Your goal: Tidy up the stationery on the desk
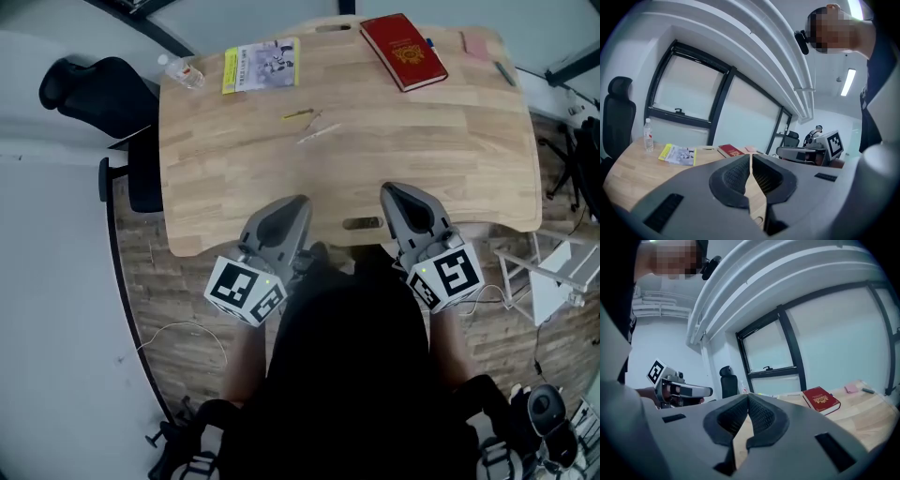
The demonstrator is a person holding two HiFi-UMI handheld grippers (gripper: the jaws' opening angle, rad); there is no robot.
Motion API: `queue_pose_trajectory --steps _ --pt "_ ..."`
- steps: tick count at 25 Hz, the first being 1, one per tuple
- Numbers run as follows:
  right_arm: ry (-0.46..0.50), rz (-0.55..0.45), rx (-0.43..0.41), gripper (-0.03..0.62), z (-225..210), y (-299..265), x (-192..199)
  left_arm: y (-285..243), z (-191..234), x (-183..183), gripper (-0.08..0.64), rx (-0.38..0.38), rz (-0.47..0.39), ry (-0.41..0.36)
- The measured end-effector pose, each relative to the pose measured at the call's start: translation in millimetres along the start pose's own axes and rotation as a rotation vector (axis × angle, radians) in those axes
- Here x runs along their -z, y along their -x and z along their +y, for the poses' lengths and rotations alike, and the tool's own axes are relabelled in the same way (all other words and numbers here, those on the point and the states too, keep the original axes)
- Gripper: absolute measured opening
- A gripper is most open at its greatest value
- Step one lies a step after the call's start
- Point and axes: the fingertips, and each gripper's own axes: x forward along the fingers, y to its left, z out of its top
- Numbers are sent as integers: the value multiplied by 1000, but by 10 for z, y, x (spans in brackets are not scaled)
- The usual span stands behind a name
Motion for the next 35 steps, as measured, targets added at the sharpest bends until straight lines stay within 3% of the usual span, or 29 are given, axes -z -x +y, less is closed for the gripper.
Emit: queue_pose_trajectory --steps 7,14,19,29,35 --pt "8 47 -52 20 -460 -209 -33 -361 179 -134 43 -101 24 -12" --pt "-55 75 -5 20 -500 -417 39 -533 697 -13 41 -119 68 -44" --pt "-76 82 84 20 -437 -445 12 -703 1182 107 41 -94 97 -50" --pt "-173 113 250 20 -301 -557 371 -1177 1878 812 43 -20 277 -124" --pt "-207 169 262 20 -291 -683 563 -1464 2120 1269 43 -12 363 -86"
